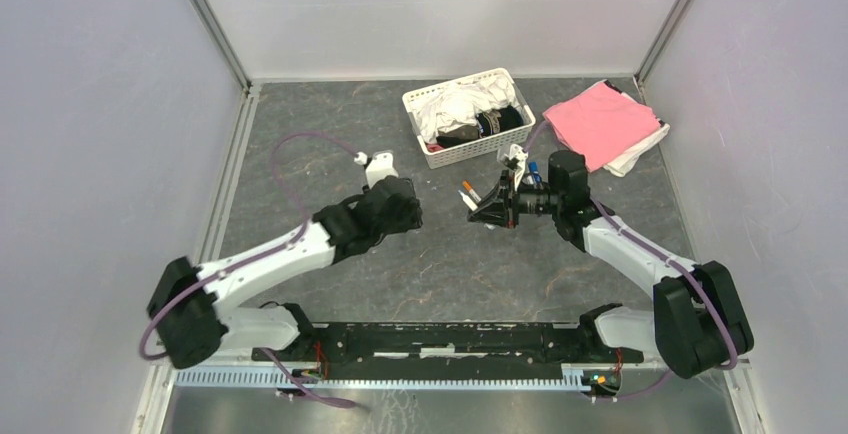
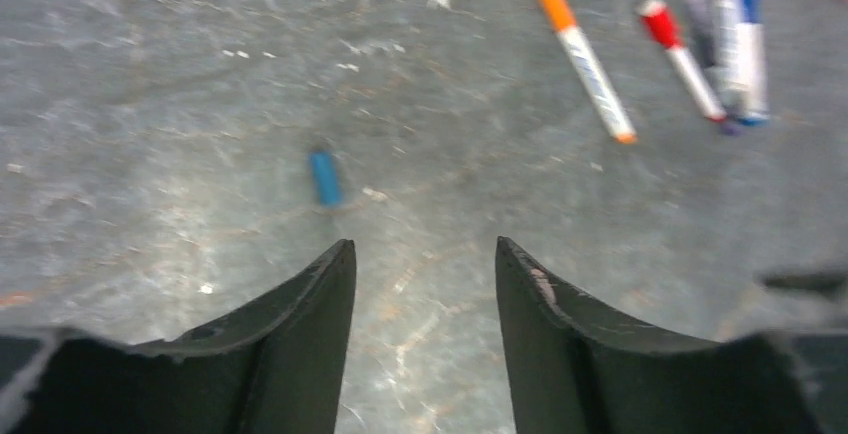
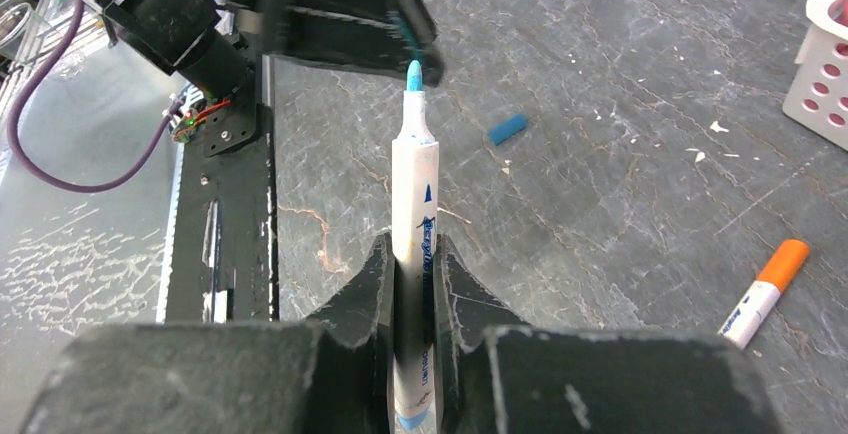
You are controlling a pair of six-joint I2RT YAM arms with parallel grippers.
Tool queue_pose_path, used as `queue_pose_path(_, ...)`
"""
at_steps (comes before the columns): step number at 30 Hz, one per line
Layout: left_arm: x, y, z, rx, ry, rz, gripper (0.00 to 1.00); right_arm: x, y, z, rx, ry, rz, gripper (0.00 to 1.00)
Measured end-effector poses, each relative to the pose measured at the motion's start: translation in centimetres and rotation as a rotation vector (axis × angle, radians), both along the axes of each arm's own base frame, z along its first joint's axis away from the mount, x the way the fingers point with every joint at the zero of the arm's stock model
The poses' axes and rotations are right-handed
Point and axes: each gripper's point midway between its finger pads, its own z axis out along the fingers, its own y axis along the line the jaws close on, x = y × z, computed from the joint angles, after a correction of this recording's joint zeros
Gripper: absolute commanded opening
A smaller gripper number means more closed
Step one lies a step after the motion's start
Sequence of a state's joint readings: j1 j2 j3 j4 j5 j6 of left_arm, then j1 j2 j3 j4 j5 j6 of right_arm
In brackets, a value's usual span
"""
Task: Insert the pens into the pen caps
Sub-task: Insert the pen cap onto the pen.
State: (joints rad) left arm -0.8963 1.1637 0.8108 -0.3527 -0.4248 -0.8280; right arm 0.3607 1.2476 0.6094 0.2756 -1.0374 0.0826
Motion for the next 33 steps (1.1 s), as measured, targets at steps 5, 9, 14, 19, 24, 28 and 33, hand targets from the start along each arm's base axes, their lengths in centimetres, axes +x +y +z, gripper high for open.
queue_pose_path(5, 3.3, 1.5, -3.6, 0.202, 0.125, 0.087, 0.45, 0.4, -0.5, -0.1, -0.004, 0.004, -0.022, 0.00)
queue_pose_path(9, 4.3, 3.1, -6.9, 0.323, 0.223, 0.103, 0.41, 0.6, -0.6, 0.0, -0.003, 0.002, -0.026, 0.00)
queue_pose_path(14, 4.3, 3.7, -9.4, 0.389, 0.296, 0.081, 0.39, 0.6, -0.7, 0.0, -0.003, 0.003, -0.030, 0.00)
queue_pose_path(19, 4.1, 3.1, -10.7, 0.401, 0.341, 0.042, 0.39, 0.7, -0.7, 0.0, -0.003, 0.003, -0.030, 0.00)
queue_pose_path(24, 4.2, 2.3, -11.5, 0.395, 0.366, 0.019, 0.39, 0.6, -0.7, 0.0, -0.002, 0.004, -0.028, 0.00)
queue_pose_path(28, 4.2, 1.9, -12.3, 0.395, 0.390, 0.008, 0.35, 0.6, -0.7, 0.0, -0.002, 0.004, -0.028, 0.00)
queue_pose_path(33, 4.0, 1.9, -12.7, 0.395, 0.402, 0.004, 0.32, 0.6, -0.7, -0.1, 0.000, 0.008, -0.026, 0.00)
